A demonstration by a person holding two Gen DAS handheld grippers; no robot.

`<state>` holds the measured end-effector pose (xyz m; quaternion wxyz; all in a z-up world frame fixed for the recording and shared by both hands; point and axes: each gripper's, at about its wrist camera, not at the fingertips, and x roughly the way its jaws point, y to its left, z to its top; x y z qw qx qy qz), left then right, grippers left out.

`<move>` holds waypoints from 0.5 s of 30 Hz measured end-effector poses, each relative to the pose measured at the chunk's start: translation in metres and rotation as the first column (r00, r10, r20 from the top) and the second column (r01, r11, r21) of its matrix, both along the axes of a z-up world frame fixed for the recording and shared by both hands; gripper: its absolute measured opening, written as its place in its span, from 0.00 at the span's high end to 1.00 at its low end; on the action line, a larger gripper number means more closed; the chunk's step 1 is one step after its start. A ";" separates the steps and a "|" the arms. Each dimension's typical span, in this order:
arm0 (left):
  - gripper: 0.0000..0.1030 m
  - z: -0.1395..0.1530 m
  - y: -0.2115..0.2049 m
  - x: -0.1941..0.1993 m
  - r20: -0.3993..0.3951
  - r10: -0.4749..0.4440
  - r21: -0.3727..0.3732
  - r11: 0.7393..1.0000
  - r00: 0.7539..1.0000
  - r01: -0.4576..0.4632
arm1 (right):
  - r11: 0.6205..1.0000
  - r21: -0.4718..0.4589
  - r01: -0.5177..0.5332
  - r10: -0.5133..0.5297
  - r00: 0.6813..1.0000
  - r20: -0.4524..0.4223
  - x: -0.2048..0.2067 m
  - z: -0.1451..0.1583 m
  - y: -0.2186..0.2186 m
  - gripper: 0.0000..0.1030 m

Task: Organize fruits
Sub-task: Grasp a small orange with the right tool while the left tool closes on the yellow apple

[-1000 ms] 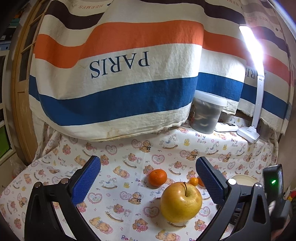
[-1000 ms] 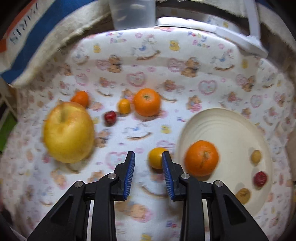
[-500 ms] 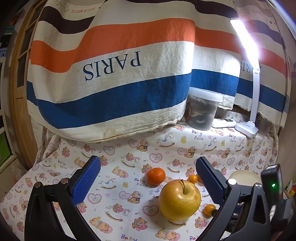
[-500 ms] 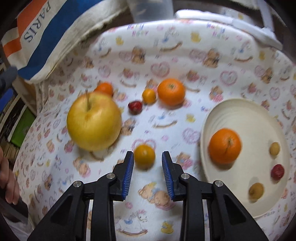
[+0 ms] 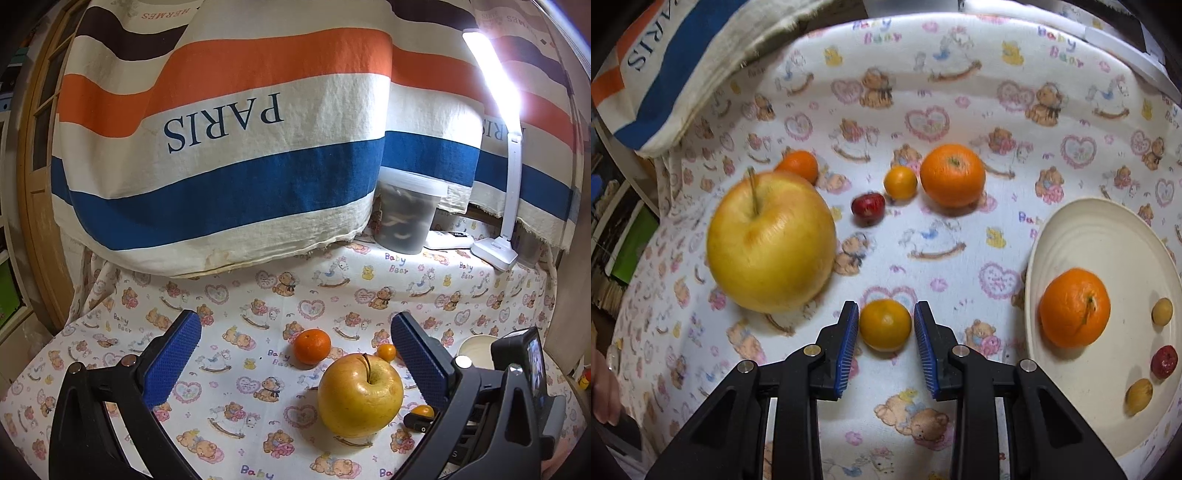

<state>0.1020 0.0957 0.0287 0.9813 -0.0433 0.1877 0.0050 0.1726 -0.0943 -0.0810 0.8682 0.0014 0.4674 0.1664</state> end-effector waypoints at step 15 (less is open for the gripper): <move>0.01 -0.009 0.000 0.008 -0.060 -0.058 -0.070 0.996 0.996 0.054 | 0.998 -0.035 0.056 -0.049 0.982 0.181 -0.013 0.017 -0.012 0.70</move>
